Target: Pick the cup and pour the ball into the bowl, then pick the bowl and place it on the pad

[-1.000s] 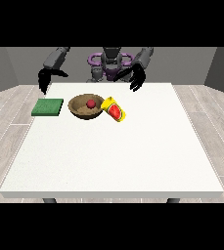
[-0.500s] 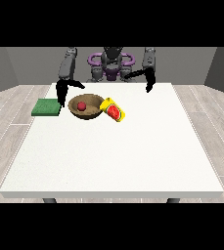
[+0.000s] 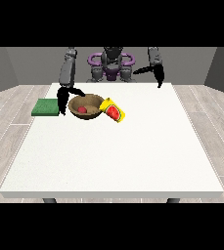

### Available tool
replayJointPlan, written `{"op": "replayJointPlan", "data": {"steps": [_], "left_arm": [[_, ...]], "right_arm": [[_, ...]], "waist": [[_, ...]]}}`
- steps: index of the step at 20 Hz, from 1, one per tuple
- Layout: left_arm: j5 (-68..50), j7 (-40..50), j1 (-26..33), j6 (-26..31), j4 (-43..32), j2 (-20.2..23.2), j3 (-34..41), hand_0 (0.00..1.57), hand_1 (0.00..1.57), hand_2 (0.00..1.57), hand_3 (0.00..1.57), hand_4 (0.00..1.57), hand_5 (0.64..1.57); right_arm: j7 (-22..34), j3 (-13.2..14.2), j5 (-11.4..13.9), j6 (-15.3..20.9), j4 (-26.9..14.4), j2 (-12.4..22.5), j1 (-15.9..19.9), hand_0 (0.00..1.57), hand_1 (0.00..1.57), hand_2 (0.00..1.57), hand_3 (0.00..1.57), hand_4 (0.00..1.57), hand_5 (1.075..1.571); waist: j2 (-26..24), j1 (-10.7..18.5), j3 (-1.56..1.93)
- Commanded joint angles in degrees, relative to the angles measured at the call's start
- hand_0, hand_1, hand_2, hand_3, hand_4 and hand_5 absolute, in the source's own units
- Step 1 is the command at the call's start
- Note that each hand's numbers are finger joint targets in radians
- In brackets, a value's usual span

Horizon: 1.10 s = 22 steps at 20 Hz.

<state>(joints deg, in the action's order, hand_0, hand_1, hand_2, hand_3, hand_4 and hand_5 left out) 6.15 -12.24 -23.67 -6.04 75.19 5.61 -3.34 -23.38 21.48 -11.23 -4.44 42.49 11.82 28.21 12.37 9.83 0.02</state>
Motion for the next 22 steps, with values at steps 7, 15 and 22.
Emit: {"op": "replayJointPlan", "data": {"steps": [7, 15, 22], "left_arm": [[-1.22, 1.20, 0.56, 3.43, 3.28, 2.89, 3.07, 0.00, 0.00, 0.00, 0.00, 0.00, 1.565], [-1.23, 2.31, -1.43, 4.79, 7.62, 1.87, 0.05, 0.00, 0.00, 0.00, 0.00, 0.52, 1.557], [-2.85, 1.94, 0.70, 5.77, 2.30, 1.19, 1.25, 0.00, 0.00, 0.00, 0.00, 0.90, 1.466]], "right_arm": [[-4.24, -1.13, 0.43, 0.86, -9.97, -0.18, 5.83, 0.00, 0.00, 0.00, 0.00, 0.06, 1.562], [-1.02, -3.80, 9.65, 18.77, -15.15, 2.73, -1.39, 1.57, 1.57, 1.57, 1.51, 0.89, 1.526], [13.05, -8.94, 16.44, 27.15, -13.32, 6.56, 0.69, 1.57, 1.57, 1.57, 1.26, 0.90, 1.566]], "waist": [[0.72, -0.39, 0.01], [4.95, 5.97, -0.19], [-3.53, 4.98, -0.28]]}}
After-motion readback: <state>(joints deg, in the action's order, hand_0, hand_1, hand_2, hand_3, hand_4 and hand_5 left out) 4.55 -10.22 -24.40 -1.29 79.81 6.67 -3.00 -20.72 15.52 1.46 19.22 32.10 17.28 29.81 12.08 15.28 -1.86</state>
